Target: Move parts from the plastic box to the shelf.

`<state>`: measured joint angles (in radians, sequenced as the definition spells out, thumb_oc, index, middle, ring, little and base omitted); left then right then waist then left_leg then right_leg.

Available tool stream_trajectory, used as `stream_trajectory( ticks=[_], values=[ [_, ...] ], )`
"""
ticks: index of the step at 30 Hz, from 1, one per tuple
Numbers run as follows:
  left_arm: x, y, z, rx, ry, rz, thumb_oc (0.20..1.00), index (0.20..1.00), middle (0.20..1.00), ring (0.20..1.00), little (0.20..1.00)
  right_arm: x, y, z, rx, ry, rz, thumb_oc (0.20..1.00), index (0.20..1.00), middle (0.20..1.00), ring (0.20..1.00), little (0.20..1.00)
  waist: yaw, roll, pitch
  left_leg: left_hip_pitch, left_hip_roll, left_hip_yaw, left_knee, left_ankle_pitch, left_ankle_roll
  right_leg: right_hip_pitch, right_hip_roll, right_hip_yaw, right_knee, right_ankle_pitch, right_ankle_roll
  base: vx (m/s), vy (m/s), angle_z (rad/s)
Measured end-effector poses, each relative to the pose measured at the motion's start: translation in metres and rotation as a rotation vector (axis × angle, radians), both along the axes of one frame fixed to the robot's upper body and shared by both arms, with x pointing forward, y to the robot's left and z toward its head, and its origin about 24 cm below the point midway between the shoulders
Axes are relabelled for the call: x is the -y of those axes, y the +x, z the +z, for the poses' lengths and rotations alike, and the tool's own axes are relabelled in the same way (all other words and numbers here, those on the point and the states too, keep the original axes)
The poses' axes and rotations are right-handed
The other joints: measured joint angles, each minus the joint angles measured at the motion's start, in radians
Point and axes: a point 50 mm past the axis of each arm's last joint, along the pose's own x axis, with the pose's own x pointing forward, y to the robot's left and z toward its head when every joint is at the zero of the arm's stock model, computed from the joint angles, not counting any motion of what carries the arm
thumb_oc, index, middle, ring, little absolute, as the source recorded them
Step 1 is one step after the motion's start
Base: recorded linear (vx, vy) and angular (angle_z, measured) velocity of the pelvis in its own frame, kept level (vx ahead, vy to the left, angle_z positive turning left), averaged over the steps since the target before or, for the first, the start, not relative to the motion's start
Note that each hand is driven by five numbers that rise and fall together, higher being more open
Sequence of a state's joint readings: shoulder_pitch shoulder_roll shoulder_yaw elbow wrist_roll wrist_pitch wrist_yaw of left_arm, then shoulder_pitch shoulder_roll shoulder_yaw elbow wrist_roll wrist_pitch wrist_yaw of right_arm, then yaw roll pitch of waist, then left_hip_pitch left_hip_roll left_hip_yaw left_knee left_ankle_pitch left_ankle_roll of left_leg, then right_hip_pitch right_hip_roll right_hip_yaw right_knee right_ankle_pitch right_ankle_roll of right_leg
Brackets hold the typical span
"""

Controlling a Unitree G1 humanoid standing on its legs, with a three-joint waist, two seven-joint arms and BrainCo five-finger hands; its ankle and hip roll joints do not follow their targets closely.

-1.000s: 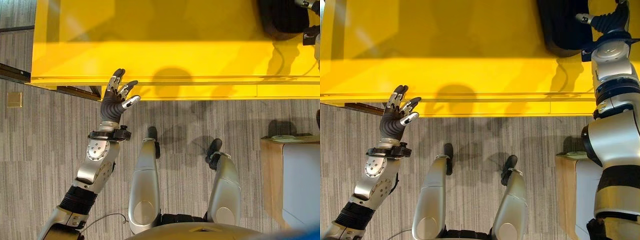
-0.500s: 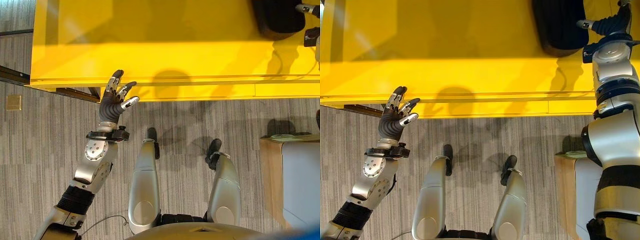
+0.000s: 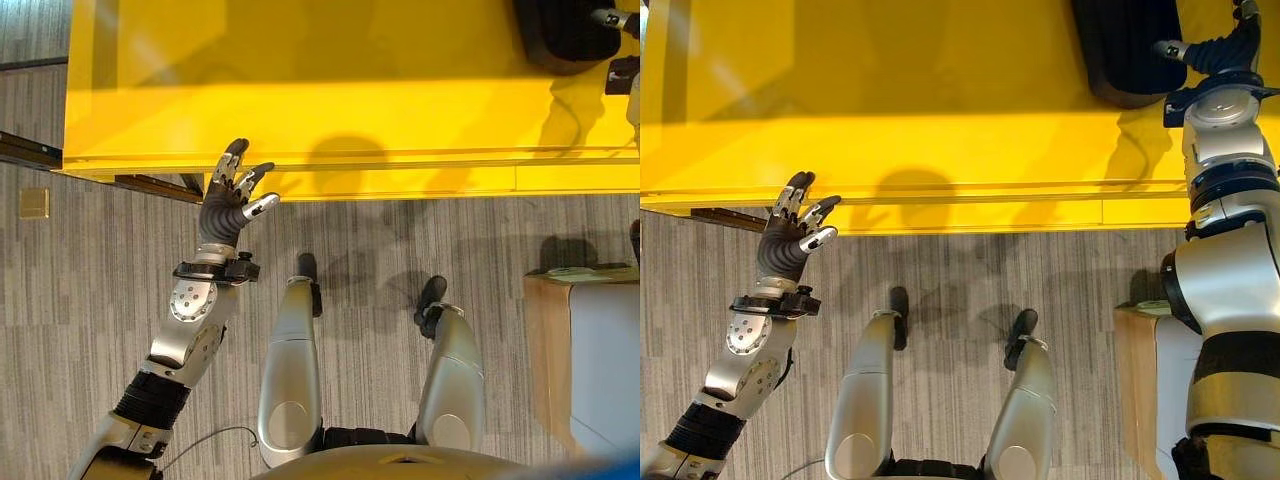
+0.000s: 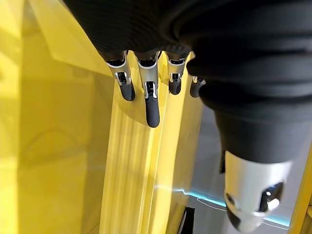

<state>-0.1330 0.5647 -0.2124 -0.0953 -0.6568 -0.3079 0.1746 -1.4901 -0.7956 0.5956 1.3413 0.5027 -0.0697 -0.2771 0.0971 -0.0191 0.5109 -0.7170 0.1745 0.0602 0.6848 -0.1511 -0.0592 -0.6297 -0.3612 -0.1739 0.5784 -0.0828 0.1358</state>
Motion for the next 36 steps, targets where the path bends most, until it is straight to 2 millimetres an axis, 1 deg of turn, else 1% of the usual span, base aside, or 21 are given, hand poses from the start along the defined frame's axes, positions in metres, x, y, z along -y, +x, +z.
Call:
stream_trajectory(
  ticks=[2,5,6,8,13,26,36],
  values=[
    [0.000,0.000,0.000,0.001,0.000,-0.001,1.000,1.000,1.000,1.000,1.000,-0.004,0.002,-0.001,0.029,0.041,0.032,1.000,1.000,1.000,1.000,1.000,0.001,0.000,0.000,0.000,0.000,0.000,0.000,0.000,0.000,-0.001,0.000,0.000,0.001,0.000,0.000,0.00,0.000,0.00],
    [0.001,0.000,0.001,0.007,-0.001,-0.002,1.000,1.000,1.000,1.000,1.000,-0.021,0.012,-0.025,0.022,0.107,0.117,1.000,1.000,1.000,1.000,1.000,-0.001,0.000,0.000,-0.009,0.000,-0.003,0.006,0.000,0.000,-0.009,-0.001,0.000,0.010,-0.002,-0.002,0.00,0.002,0.01],
    [0.001,0.000,0.004,0.024,-0.003,-0.003,1.000,1.000,1.000,1.000,1.000,-0.023,0.012,-0.027,0.046,0.117,0.124,1.000,1.000,1.000,1.000,1.000,-0.001,0.001,0.001,-0.028,0.000,-0.009,0.020,-0.002,0.000,-0.023,-0.001,-0.001,0.020,-0.007,-0.003,0.00,0.002,0.06],
    [0.001,0.001,0.005,0.026,-0.002,-0.004,1.000,1.000,1.000,1.000,1.000,-0.023,0.012,-0.027,0.076,0.185,0.146,1.000,1.000,1.000,1.000,1.000,-0.007,0.001,0.001,-0.032,0.000,-0.012,0.026,-0.003,0.002,-0.024,-0.001,-0.001,0.022,-0.006,-0.003,0.00,0.004,0.02],
    [0.000,0.001,0.004,0.024,-0.004,0.001,1.000,1.000,1.000,1.000,1.000,-0.024,0.012,-0.029,0.100,0.224,0.168,1.000,1.000,1.000,1.000,1.000,-0.010,0.001,0.001,-0.032,0.000,-0.013,0.026,-0.003,0.002,-0.024,-0.001,-0.001,0.024,-0.006,-0.003,0.00,0.000,0.00],
    [0.000,0.001,0.004,0.022,-0.006,0.005,1.000,1.000,1.000,1.000,1.000,-0.024,0.013,-0.028,0.122,0.285,0.189,1.000,1.000,1.000,1.000,1.000,-0.015,0.001,0.001,-0.032,0.001,-0.013,0.032,-0.003,0.002,-0.023,0.000,0.000,0.025,-0.006,-0.003,0.00,0.000,0.00],
    [-0.002,0.001,0.004,0.021,-0.008,0.015,1.000,1.000,1.000,1.000,1.000,-0.029,0.014,-0.027,0.138,0.309,0.214,1.000,1.000,1.000,1.000,1.000,-0.022,0.000,0.000,-0.032,0.002,-0.014,0.033,-0.003,0.002,-0.023,0.002,0.001,0.024,-0.006,-0.003,0.00,0.000,0.00]
  ],
)
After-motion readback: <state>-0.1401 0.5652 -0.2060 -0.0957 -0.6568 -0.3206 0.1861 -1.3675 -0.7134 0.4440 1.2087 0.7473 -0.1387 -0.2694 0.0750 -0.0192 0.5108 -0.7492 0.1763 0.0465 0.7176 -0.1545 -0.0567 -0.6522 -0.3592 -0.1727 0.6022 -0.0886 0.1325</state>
